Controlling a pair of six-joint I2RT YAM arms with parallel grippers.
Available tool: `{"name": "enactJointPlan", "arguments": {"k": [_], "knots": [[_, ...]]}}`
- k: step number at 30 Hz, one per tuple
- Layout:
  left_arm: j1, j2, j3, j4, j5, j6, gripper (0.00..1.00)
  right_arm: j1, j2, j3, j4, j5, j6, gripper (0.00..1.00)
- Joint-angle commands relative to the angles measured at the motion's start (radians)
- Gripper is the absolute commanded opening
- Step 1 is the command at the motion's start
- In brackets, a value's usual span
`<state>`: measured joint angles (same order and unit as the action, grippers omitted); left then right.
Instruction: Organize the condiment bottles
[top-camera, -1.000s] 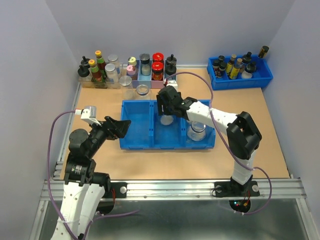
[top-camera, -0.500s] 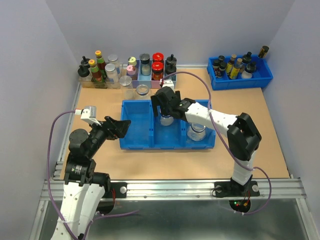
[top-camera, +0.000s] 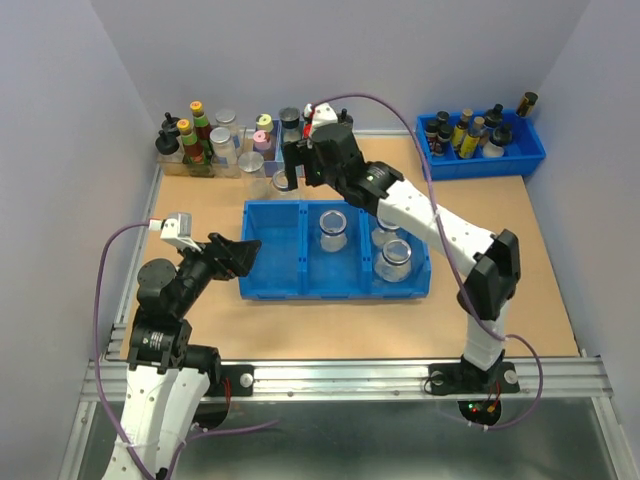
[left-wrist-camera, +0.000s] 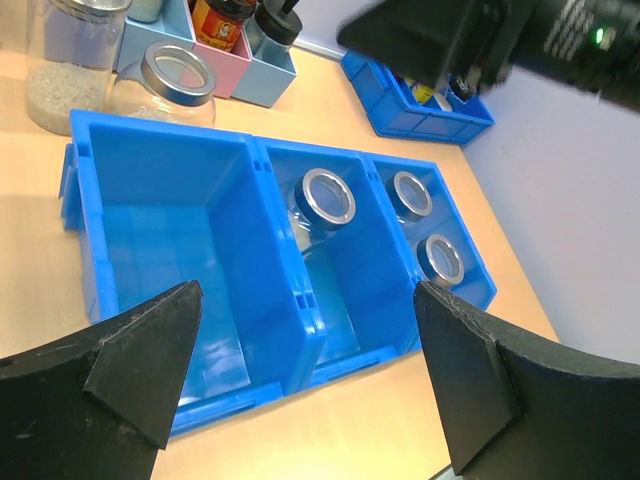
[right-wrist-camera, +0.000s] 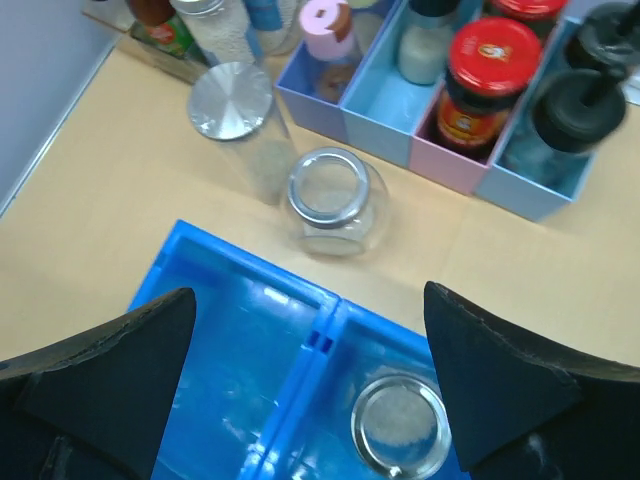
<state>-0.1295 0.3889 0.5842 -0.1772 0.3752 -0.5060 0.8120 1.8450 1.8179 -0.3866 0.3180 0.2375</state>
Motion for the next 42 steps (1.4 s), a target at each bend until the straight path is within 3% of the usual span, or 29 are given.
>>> {"name": "enactJointPlan", "arguments": {"k": [1, 7, 11, 28, 34, 42], "knots": [[-0.004, -0.015, 0.037, 0.016, -0.013, 0.021, 0.99, -0.016, 0.155, 0.177, -0.02, -0.106, -0.066, 1.0], [-0.005, -0.016, 0.091, -0.034, -0.045, 0.055, 0.99, -0.053, 0.355, 0.401, -0.02, -0.146, -0.086, 1.0], [-0.015, -0.016, 0.123, -0.059, -0.07, 0.064, 0.99, -0.072, 0.433, 0.468, -0.02, -0.157, -0.093, 1.0], [-0.022, -0.045, 0.132, -0.077, -0.102, 0.044, 0.99, -0.123, 0.571, 0.508, -0.035, -0.477, -0.101, 1.0], [-0.022, -0.045, 0.115, -0.062, -0.093, 0.038, 0.99, -0.12, 0.586, 0.529, -0.035, -0.491, -0.099, 1.0], [-0.024, -0.055, 0.092, -0.053, -0.087, 0.032, 0.99, -0.112, 0.669, 0.599, -0.035, -0.389, -0.089, 1.0]]}}
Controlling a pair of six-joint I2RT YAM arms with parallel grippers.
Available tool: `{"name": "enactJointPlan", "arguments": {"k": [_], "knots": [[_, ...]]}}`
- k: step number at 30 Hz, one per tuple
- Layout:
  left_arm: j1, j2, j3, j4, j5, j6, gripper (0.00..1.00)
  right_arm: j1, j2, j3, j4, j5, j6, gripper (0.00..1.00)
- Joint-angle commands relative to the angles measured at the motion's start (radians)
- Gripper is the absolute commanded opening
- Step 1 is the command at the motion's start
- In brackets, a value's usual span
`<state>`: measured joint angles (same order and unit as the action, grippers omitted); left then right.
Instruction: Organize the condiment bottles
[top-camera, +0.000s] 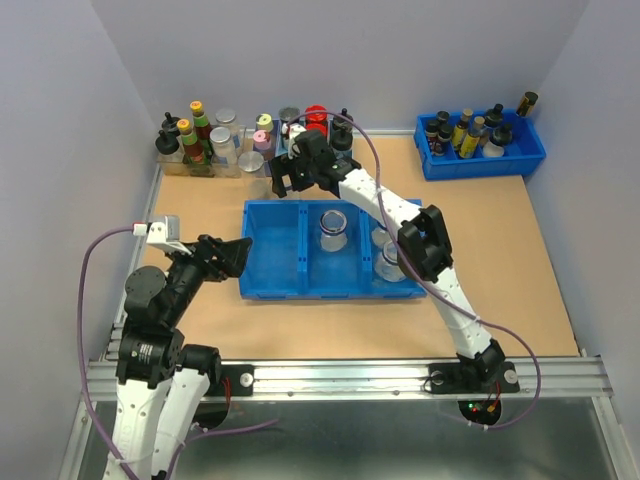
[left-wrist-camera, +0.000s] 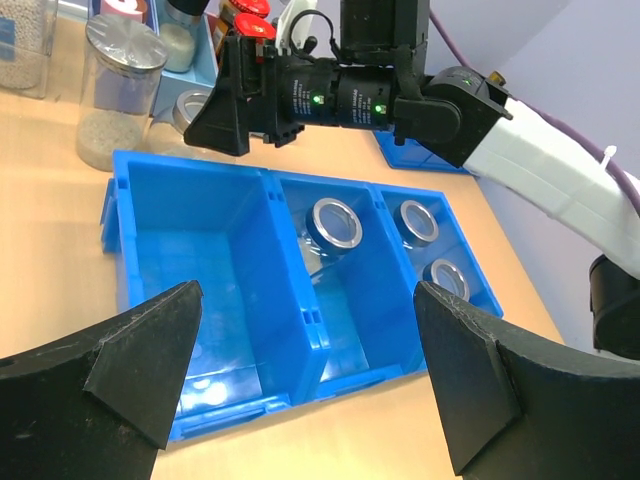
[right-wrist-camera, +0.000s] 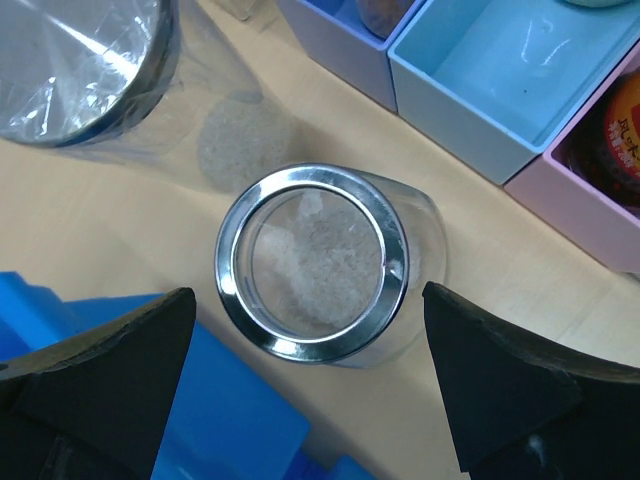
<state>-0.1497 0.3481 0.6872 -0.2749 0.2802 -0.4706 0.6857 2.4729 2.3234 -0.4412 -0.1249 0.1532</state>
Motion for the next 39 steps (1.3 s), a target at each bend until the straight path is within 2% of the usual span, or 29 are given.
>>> {"name": "enactJointPlan", "arguments": {"k": [1, 9, 14, 25, 28, 32, 33, 35, 36, 39], "knots": [[-0.004, -0.015, -0.011, 0.045, 0.01, -0.002, 0.99, 0.014, 0.046, 0.094, 0.021, 0.057, -0.003, 1.0], [-0.004, -0.024, -0.043, 0.063, 0.027, -0.013, 0.99, 0.028, 0.052, 0.108, 0.051, 0.163, -0.018, 0.94], [-0.004, -0.023, -0.054, 0.079, 0.034, -0.016, 0.99, 0.038, 0.041, 0.11, 0.091, 0.212, -0.038, 1.0], [-0.004, -0.018, -0.063, 0.089, 0.042, -0.017, 0.99, 0.066, 0.02, 0.087, 0.131, 0.237, -0.083, 0.98], [-0.004, -0.017, -0.063, 0.091, 0.042, -0.017, 0.99, 0.066, 0.014, 0.079, 0.15, 0.246, -0.076, 0.89], [-0.004, -0.014, -0.066, 0.094, 0.042, -0.017, 0.99, 0.066, 0.001, 0.059, 0.162, 0.272, -0.067, 0.67], [-0.004, -0.014, -0.066, 0.092, 0.042, -0.017, 0.99, 0.066, -0.005, 0.045, 0.167, 0.28, -0.066, 0.58], [-0.004, -0.011, -0.067, 0.095, 0.042, -0.019, 0.99, 0.066, -0.012, 0.034, 0.17, 0.289, -0.061, 0.49], [-0.004, -0.012, -0.067, 0.097, 0.042, -0.019, 0.99, 0.066, -0.02, 0.03, 0.17, 0.298, -0.06, 0.4], [-0.004, -0.011, -0.069, 0.098, 0.043, -0.02, 0.99, 0.066, -0.043, 0.002, 0.173, 0.352, -0.055, 0.25]]}}
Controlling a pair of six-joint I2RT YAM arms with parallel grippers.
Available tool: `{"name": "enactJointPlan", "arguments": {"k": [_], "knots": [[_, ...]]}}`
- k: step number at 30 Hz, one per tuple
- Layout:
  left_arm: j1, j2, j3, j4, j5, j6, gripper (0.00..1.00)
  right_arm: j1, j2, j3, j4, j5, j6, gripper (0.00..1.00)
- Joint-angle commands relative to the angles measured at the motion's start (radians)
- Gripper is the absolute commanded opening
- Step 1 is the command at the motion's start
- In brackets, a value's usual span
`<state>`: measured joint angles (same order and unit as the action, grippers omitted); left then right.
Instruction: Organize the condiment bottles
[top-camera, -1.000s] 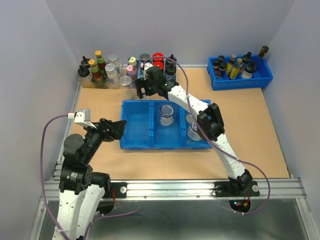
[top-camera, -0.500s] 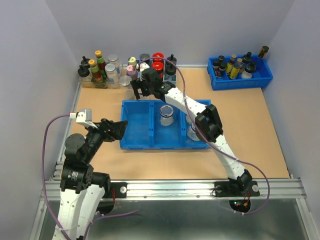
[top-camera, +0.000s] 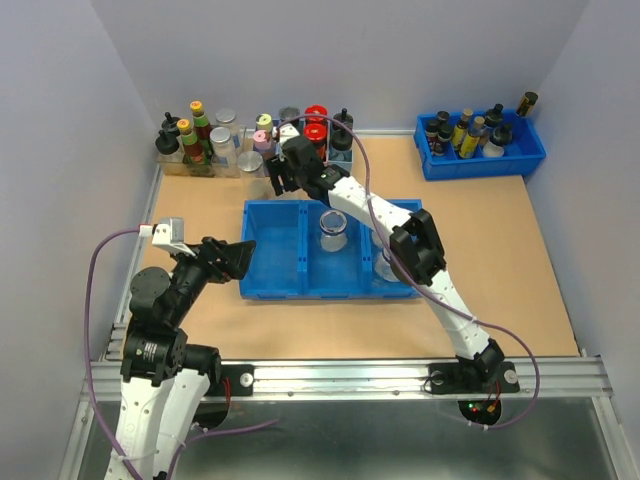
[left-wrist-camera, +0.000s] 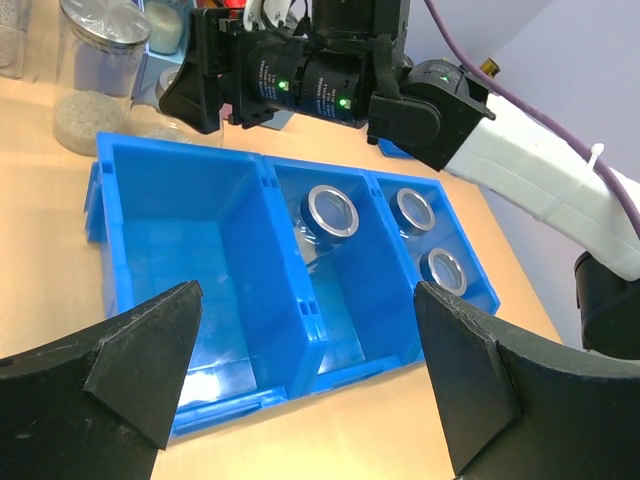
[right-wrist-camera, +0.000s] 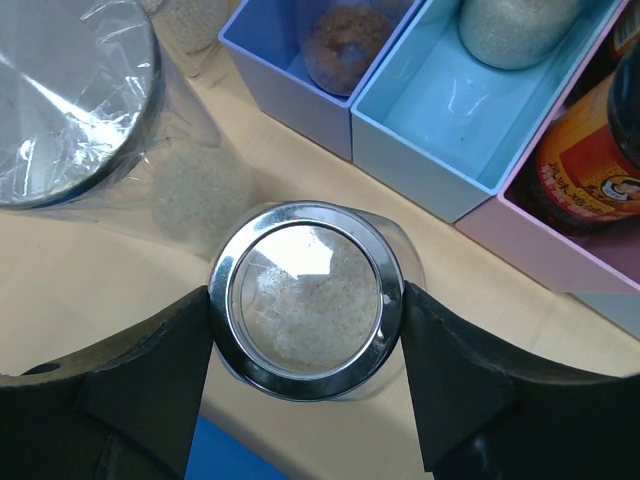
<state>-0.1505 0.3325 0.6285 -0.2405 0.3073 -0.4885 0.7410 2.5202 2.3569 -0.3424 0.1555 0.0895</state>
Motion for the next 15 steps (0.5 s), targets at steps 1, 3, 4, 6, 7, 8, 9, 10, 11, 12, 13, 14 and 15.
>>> {"name": "enactJointPlan", "arguments": {"k": [1, 3, 4, 6, 7, 8, 9, 10, 11, 12, 13, 14, 15], "knots": [[-0.003, 0.005, -0.009, 0.063, 0.016, -0.001, 0.99, 0.011, -0.112, -0.038, 0.078, 0.096, 0.01, 0.11], [-0.003, 0.007, -0.009, 0.066, 0.016, -0.002, 0.99, 0.011, -0.136, -0.047, 0.082, 0.196, 0.015, 0.0], [-0.003, 0.007, -0.009, 0.066, 0.016, -0.002, 0.99, 0.012, -0.165, -0.053, 0.085, 0.232, 0.01, 0.0], [-0.003, 0.01, -0.01, 0.066, 0.016, -0.002, 0.99, 0.009, -0.198, -0.061, 0.094, 0.271, -0.002, 0.0], [-0.003, 0.01, -0.01, 0.067, 0.016, -0.002, 0.99, 0.009, -0.231, -0.061, 0.095, 0.301, -0.002, 0.0], [-0.003, 0.01, -0.009, 0.067, 0.015, 0.001, 0.99, 0.009, -0.251, -0.071, 0.097, 0.312, -0.007, 0.0], [-0.003, 0.01, -0.009, 0.066, 0.015, 0.001, 0.99, 0.009, -0.271, -0.079, 0.103, 0.32, -0.008, 0.0], [-0.003, 0.01, -0.009, 0.067, 0.013, -0.001, 0.99, 0.009, -0.296, -0.088, 0.108, 0.337, -0.01, 0.0], [-0.003, 0.011, -0.007, 0.066, 0.012, 0.001, 0.99, 0.009, -0.338, -0.1, 0.112, 0.346, -0.01, 0.0], [-0.003, 0.01, -0.007, 0.066, 0.012, 0.001, 0.99, 0.011, -0.366, -0.111, 0.118, 0.352, -0.011, 0.0], [-0.003, 0.011, -0.007, 0.066, 0.01, 0.001, 0.99, 0.009, -0.389, -0.139, 0.121, 0.361, -0.011, 0.0], [-0.003, 0.011, -0.006, 0.064, 0.009, 0.001, 0.99, 0.009, -0.443, -0.174, 0.12, 0.365, -0.005, 0.0], [-0.003, 0.011, -0.007, 0.064, 0.007, -0.001, 0.99, 0.009, -0.475, -0.211, 0.12, 0.363, 0.003, 0.0]]}}
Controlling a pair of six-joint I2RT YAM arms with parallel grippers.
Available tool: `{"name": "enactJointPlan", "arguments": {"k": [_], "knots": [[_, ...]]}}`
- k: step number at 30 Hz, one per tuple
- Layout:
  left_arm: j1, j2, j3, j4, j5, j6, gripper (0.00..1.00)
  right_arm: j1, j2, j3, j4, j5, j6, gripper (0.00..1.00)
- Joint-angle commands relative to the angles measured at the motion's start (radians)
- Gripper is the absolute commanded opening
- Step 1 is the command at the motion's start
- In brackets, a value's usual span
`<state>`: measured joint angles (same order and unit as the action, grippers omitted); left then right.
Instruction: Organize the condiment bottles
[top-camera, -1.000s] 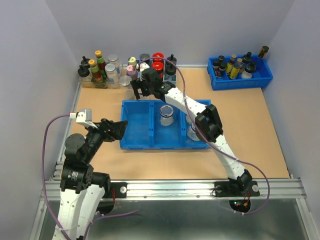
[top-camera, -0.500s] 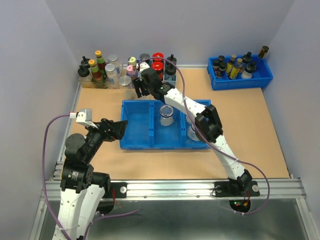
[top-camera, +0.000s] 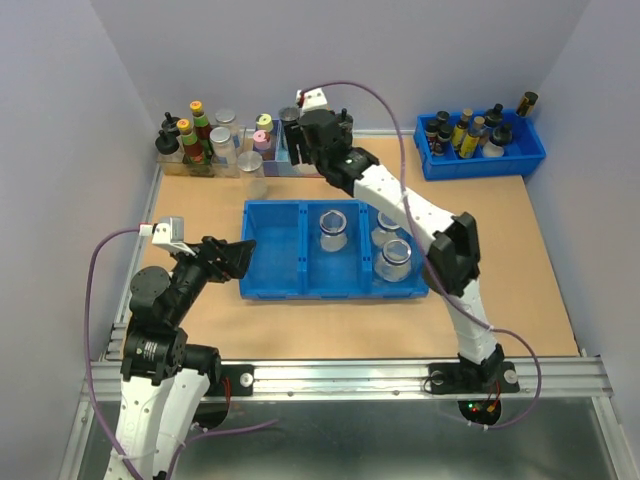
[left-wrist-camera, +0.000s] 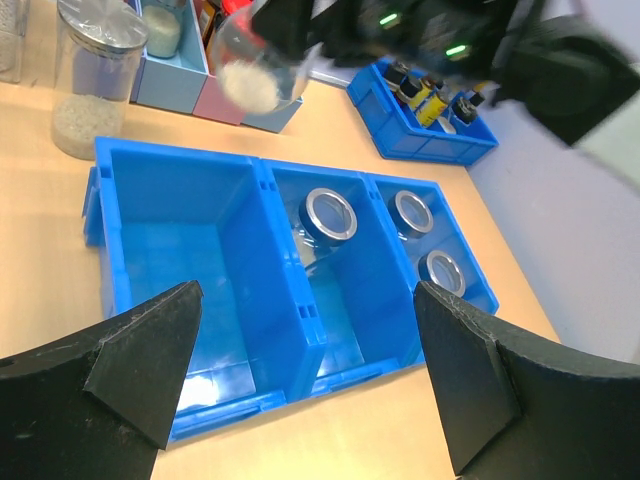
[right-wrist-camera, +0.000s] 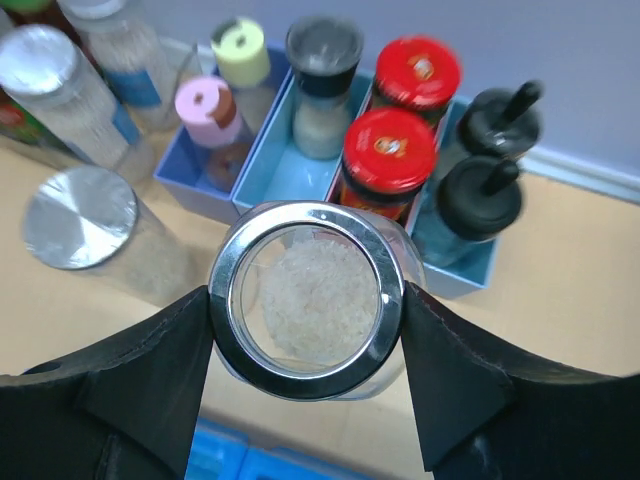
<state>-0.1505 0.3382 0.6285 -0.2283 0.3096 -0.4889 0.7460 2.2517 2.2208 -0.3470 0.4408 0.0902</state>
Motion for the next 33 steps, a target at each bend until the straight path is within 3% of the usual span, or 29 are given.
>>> {"name": "enactJointPlan", "arguments": {"k": [1, 6, 11, 15, 21, 33], "knots": [[-0.003, 0.005, -0.009, 0.052, 0.003, 0.0, 0.99, 0.006, -0.24, -0.111, 0.125, 0.066, 0.009, 0.0], [-0.003, 0.005, -0.006, 0.049, -0.007, 0.0, 0.99, 0.007, -0.496, -0.398, 0.094, -0.075, 0.118, 0.0], [-0.003, 0.018, -0.006, 0.055, -0.015, -0.005, 0.99, 0.019, -0.768, -0.685, 0.04, -0.347, 0.239, 0.01], [-0.003, 0.022, -0.003, 0.058, -0.024, -0.004, 0.99, 0.088, -0.883, -0.886, 0.019, -0.402, 0.29, 0.0], [-0.003, 0.018, 0.008, 0.067, -0.044, -0.016, 0.99, 0.139, -0.934, -1.032, 0.022, -0.35, 0.332, 0.0], [-0.003, 0.009, 0.036, 0.038, -0.064, -0.014, 0.99, 0.21, -0.831, -1.076, 0.058, -0.059, 0.433, 0.0]]}}
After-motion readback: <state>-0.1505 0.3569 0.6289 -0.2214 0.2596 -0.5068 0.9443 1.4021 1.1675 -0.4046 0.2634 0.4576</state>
